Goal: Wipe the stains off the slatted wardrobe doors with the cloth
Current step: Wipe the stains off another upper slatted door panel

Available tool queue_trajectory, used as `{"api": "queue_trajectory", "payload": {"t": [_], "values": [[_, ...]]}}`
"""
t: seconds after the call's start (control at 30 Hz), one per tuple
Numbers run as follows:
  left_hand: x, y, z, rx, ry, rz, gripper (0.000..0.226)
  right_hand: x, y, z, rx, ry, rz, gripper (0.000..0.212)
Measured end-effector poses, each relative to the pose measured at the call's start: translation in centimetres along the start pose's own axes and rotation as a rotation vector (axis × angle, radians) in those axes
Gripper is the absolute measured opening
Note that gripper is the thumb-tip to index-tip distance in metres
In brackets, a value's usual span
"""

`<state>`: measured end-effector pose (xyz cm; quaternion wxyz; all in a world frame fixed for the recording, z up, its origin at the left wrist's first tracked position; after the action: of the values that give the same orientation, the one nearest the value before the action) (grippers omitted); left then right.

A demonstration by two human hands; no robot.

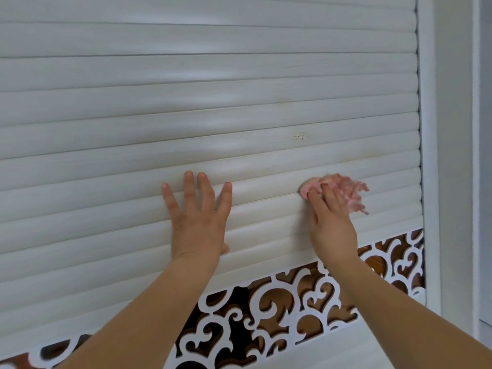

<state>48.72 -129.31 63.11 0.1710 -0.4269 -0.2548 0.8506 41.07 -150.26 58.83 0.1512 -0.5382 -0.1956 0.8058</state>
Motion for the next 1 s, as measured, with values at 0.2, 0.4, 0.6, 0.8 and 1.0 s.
{"api": "queue_trajectory", "payload": {"t": [0.2, 0.4, 0.6, 0.8, 1.0], "values": [[0.0, 0.1, 0.3, -0.010, 0.003, 0.005, 0.114, 1.4, -4.9, -1.7, 0.004, -0.014, 0.104, 0.062], [0.0, 0.0, 0.3, -0.013, 0.009, -0.008, 0.114, 3.1, -9.6, -3.1, 0.132, -0.039, 0.466, 0.045], [0.0, -0.1, 0.2, -0.012, 0.015, -0.006, 0.114, 1.5, -7.3, -2.6, 0.261, -0.011, 0.473, 0.041], [0.0, -0.1, 0.1, -0.011, 0.028, 0.001, 0.115, -0.6, -3.7, -1.3, 0.169, -0.017, 0.238, 0.049], [0.0, 0.0, 0.1, -0.014, 0.009, 0.001, 0.115, -2.9, -1.0, 0.5, -0.045, 0.021, -0.060, 0.053]]}}
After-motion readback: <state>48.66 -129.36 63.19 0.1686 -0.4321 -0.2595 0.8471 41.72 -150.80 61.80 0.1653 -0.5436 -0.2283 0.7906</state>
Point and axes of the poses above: each hand's wrist, its own x-axis away from the middle knuckle, its own z-axis out of the back of the hand, y = z × x, the point moved 9 cm from there along -x, towards the middle knuckle, and after that the axes turned 11 degrees about -x, right-handed, at the moved point
